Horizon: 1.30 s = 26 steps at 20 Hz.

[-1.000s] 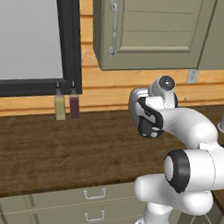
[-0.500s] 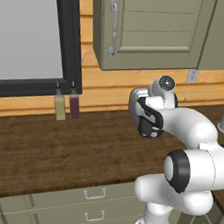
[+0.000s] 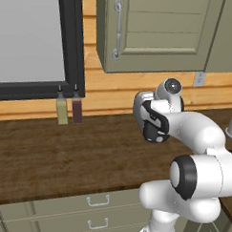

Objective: Start the toaster. Once the lever pops up, take the bread to the plate on the dining counter.

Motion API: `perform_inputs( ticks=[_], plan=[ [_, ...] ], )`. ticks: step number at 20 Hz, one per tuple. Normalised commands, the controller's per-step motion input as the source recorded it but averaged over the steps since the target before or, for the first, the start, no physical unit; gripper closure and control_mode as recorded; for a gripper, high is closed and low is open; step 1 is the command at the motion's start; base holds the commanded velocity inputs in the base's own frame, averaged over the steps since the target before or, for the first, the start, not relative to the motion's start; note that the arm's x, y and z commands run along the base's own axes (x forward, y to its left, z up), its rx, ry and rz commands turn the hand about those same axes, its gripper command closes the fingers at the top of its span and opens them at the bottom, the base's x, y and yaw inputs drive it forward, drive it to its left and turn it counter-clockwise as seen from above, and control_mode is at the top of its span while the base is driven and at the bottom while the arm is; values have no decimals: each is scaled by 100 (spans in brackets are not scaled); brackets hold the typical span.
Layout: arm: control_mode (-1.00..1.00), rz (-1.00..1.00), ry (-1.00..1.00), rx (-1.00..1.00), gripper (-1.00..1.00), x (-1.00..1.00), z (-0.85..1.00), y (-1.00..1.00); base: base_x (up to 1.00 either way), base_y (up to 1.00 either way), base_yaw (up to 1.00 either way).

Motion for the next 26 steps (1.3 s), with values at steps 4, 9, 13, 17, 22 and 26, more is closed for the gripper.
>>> perform_inputs(
  ticks=[4, 9, 13, 17, 22, 26],
  plan=[
    [-100, 0, 0, 0, -100, 0, 0, 0, 0, 0, 0],
    [-100, 0, 0, 0, -100, 0, 0, 0, 0, 0, 0],
    [-100, 0, 0, 0, -100, 0, 0, 0, 0, 0, 0],
    [-100, 0, 0, 0, -100, 0, 0, 0, 0, 0, 0],
    [-100, 0, 0, 0, -100, 0, 0, 0, 0, 0, 0],
    [-100, 0, 0, 0, -100, 0, 0, 0, 0, 0, 0]
  ],
)
